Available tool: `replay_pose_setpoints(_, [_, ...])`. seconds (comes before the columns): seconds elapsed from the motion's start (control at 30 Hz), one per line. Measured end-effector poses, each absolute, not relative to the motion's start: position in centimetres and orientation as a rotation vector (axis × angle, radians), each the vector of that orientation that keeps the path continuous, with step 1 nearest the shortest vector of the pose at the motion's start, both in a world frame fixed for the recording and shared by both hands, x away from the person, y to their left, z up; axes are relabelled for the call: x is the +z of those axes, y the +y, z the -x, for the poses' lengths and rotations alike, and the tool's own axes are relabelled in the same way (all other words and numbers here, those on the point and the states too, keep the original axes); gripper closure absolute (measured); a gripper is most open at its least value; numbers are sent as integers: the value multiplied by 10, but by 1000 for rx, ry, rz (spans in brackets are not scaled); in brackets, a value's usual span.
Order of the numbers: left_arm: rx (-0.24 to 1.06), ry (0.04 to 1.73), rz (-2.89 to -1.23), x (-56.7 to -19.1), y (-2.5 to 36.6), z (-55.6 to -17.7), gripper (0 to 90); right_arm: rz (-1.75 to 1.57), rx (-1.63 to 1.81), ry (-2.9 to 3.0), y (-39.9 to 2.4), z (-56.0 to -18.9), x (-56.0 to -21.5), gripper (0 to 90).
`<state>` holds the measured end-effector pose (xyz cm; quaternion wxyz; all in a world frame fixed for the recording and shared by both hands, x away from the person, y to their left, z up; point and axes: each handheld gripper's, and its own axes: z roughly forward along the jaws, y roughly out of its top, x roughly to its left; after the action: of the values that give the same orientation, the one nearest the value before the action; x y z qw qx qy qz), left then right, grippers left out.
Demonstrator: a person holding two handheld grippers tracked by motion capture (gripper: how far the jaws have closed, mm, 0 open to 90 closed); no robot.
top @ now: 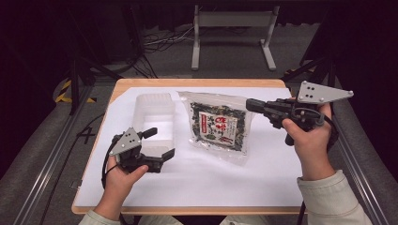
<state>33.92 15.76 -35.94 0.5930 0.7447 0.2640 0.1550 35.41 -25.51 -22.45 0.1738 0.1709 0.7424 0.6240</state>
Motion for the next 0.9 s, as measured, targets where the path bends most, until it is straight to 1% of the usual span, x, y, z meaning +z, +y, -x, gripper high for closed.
replay_pose_setpoints(0.07, [336,578,-1720,-356,155,-342,42,-477,1790,2108,-252,-353,-225,900])
replay_pose_setpoints(0.27, [320,543,-1702,-347,146,-347,41,-443,1808,2123,-244,-349,-225,900])
replay_pose_setpoints(0.4, [317,517,-1717,-346,141,-351,44,-420,1814,2133,-239,-347,-225,900])
replay_pose_setpoints(0.9, [263,463,-1687,-337,120,-360,67,-353,1853,2150,-228,-344,-226,900])
